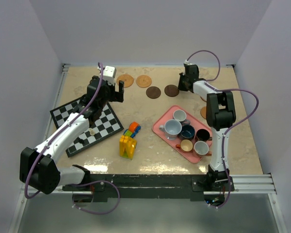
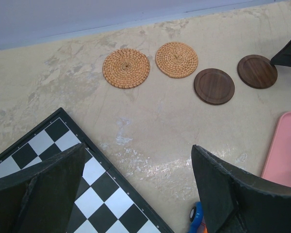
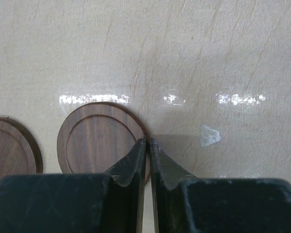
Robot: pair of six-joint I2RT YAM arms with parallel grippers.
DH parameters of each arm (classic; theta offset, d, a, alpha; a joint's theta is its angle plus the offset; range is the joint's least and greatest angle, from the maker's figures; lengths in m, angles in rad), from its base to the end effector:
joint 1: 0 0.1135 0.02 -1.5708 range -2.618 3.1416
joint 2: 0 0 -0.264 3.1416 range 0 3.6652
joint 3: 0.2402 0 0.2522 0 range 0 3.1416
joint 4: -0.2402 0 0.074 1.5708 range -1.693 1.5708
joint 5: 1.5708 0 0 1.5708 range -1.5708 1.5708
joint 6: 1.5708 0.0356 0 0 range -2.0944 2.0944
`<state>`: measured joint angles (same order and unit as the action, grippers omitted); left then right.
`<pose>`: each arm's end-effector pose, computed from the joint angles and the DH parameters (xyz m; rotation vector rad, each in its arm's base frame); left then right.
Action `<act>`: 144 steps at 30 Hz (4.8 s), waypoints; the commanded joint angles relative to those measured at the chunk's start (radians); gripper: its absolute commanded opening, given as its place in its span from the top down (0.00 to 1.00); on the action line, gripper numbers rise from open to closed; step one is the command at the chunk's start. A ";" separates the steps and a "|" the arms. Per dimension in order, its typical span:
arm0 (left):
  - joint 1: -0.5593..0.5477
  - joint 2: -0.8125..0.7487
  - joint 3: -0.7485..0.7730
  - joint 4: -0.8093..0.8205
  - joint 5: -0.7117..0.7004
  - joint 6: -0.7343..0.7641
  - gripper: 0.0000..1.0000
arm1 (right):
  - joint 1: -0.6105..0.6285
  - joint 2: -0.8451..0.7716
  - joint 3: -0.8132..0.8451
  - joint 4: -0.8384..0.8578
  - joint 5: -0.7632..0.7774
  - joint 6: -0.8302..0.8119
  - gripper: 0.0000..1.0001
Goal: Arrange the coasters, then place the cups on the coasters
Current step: Move the coaster to the center of the board.
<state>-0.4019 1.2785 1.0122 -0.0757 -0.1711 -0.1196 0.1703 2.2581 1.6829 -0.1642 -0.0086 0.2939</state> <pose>0.2774 -0.1113 0.3231 0.1542 1.9059 -0.1890 0.4993 0.0862 0.1608 0.1391 2.3187 0.2456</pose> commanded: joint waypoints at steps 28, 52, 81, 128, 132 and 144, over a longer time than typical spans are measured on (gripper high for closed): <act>-0.005 -0.033 -0.006 0.037 -0.005 0.008 0.05 | 0.061 -0.088 0.018 0.000 0.004 -0.229 0.20; -0.005 -0.007 -0.009 0.043 0.022 -0.003 0.05 | 0.233 0.057 0.310 0.071 -0.172 -0.339 0.46; -0.005 -0.013 -0.004 0.040 0.045 -0.015 0.05 | 0.262 0.322 0.520 -0.029 -0.235 -0.237 0.69; -0.006 -0.019 -0.006 0.042 0.042 -0.018 0.05 | 0.268 0.187 0.382 0.244 -0.254 -0.122 0.76; -0.006 -0.019 -0.006 0.040 0.042 -0.018 0.05 | 0.268 0.241 0.448 0.204 -0.248 -0.116 0.77; -0.006 -0.022 -0.004 0.040 0.045 -0.018 0.05 | 0.268 0.302 0.463 0.112 -0.222 -0.099 0.78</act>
<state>-0.4019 1.2770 1.0031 -0.0723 -0.1268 -0.1211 0.4320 2.5351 2.1170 -0.0174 -0.2447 0.1822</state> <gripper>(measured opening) 0.944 0.221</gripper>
